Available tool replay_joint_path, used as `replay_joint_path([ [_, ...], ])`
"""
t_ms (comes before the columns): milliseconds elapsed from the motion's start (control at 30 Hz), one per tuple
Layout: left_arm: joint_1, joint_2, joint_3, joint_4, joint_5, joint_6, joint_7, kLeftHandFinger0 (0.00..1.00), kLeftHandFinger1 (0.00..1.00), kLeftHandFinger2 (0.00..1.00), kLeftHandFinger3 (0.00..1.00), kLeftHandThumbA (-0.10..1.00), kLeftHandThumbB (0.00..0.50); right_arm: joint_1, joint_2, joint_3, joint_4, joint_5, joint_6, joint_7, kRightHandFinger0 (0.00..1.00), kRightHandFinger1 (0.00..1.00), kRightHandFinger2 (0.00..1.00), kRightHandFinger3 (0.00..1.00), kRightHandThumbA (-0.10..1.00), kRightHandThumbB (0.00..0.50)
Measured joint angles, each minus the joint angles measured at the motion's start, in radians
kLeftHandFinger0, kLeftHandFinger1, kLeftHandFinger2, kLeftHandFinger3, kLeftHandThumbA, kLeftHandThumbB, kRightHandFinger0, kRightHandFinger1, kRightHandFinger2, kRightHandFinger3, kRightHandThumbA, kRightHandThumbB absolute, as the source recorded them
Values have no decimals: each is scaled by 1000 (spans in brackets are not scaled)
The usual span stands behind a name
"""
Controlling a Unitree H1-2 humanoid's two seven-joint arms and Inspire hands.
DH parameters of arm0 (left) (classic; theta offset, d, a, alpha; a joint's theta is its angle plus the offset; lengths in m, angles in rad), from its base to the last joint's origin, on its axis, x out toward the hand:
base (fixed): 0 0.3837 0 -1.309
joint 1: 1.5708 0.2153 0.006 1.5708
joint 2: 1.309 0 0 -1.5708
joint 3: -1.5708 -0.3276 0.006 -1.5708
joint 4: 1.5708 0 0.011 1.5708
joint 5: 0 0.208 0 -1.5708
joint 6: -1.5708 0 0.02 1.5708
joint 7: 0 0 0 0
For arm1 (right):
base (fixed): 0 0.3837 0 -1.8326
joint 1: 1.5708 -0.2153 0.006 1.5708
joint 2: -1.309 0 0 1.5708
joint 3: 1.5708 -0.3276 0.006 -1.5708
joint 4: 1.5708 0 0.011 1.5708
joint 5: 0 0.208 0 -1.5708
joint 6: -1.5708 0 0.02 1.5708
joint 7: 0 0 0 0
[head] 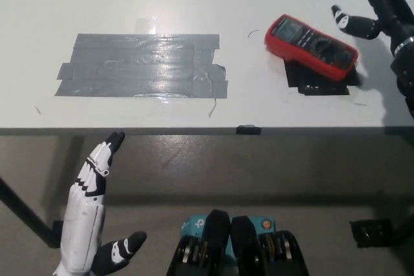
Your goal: The robot first picks the multimeter with right hand and then unfolds the black stand on the back of it using left hand
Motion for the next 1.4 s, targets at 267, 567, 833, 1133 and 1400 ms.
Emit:
replay_joint_path([
  [267,-7,0,4,2,-8,0,0,1000,1000,1000,1000,1000,99,39,-7,-84,-240,-15,5,45,1000,1000,1000,1000,346,298],
  [567,-104,-15,9,53,-17,0,-5,1000,1000,1000,1000,1000,97,133,-14,-208,-586,24,25,84,1000,1000,1000,1000,438,283],
  [833,-168,-25,23,140,-118,26,-73,1000,1000,1000,1000,1000,133,350,26,-334,-914,141,45,97,947,1000,1000,1000,557,230],
  [1133,-173,-28,57,220,-309,124,-205,1000,1000,1000,1000,1000,155,669,234,-352,-972,200,8,86,1000,1000,1000,1000,779,153],
  [1400,-32,-51,71,239,-410,188,-305,1000,1000,1000,1000,1000,147,887,270,-339,-804,181,-47,89,1000,1000,1000,1000,693,164],
])
